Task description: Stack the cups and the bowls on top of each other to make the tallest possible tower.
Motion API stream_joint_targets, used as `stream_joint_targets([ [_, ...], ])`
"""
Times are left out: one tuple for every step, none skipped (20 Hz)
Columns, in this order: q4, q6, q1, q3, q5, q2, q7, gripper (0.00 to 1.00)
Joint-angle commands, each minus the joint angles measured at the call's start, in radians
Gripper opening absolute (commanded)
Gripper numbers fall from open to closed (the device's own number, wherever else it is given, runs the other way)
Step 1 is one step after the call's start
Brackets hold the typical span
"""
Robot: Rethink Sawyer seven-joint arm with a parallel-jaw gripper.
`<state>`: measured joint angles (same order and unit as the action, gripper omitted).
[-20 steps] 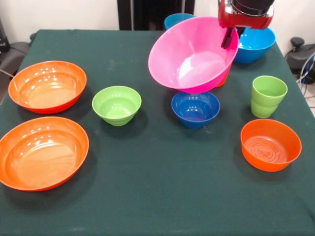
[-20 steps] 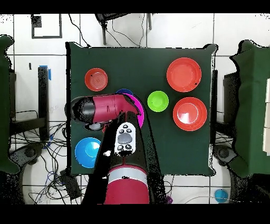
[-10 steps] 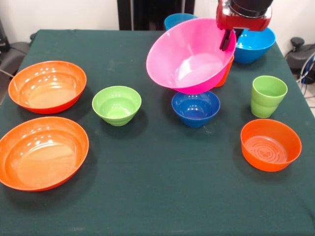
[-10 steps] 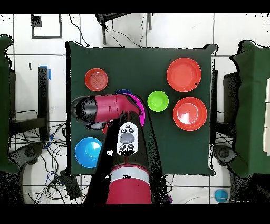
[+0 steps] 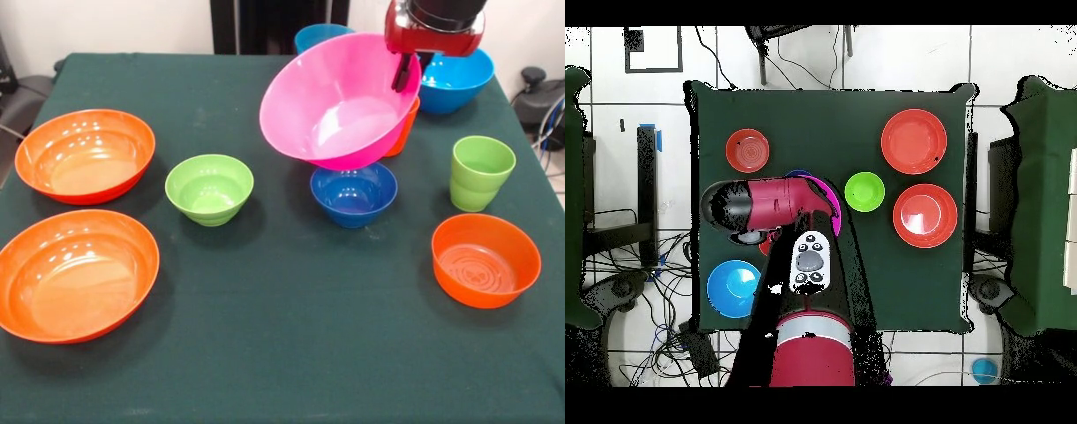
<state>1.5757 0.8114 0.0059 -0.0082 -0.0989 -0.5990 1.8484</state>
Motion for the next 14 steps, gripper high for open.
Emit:
stream_joint_targets([
  [-0.057, -0.014, -0.028, 0.073, 0.016, 0.03, 0.067, 0.0],
  [-0.078, -0.006, -0.026, 0.072, 0.015, 0.043, 0.07, 0.0],
  [-0.087, -0.005, -0.022, 0.068, 0.013, 0.048, 0.076, 0.0],
  [-0.103, -0.005, -0.018, 0.065, 0.015, 0.06, 0.089, 0.0],
  [-0.117, -0.004, -0.015, 0.067, 0.017, 0.072, 0.092, 0.0],
  [-0.131, -0.003, -0.012, 0.068, 0.019, 0.084, 0.096, 0.0],
  [-0.14, -0.006, -0.01, 0.068, 0.022, 0.094, 0.103, 0.0],
  [-0.165, -0.004, -0.008, 0.068, 0.016, 0.113, 0.099, 0.0],
  [-0.176, -0.001, -0.008, 0.069, 0.014, 0.123, 0.094, 0.0],
  [-0.198, 0.002, -0.007, 0.067, 0.012, 0.14, 0.094, 0.0],
  [-0.206, 0.002, -0.007, 0.066, 0.011, 0.146, 0.095, 0.0],
  [-0.218, 0.004, -0.007, 0.063, 0.01, 0.156, 0.095, 0.0],
  [-0.224, 0.003, -0.008, 0.062, 0.008, 0.16, 0.093, 0.0],
  [-0.233, 0.005, -0.008, 0.06, 0.008, 0.167, 0.093, 0.0],
])
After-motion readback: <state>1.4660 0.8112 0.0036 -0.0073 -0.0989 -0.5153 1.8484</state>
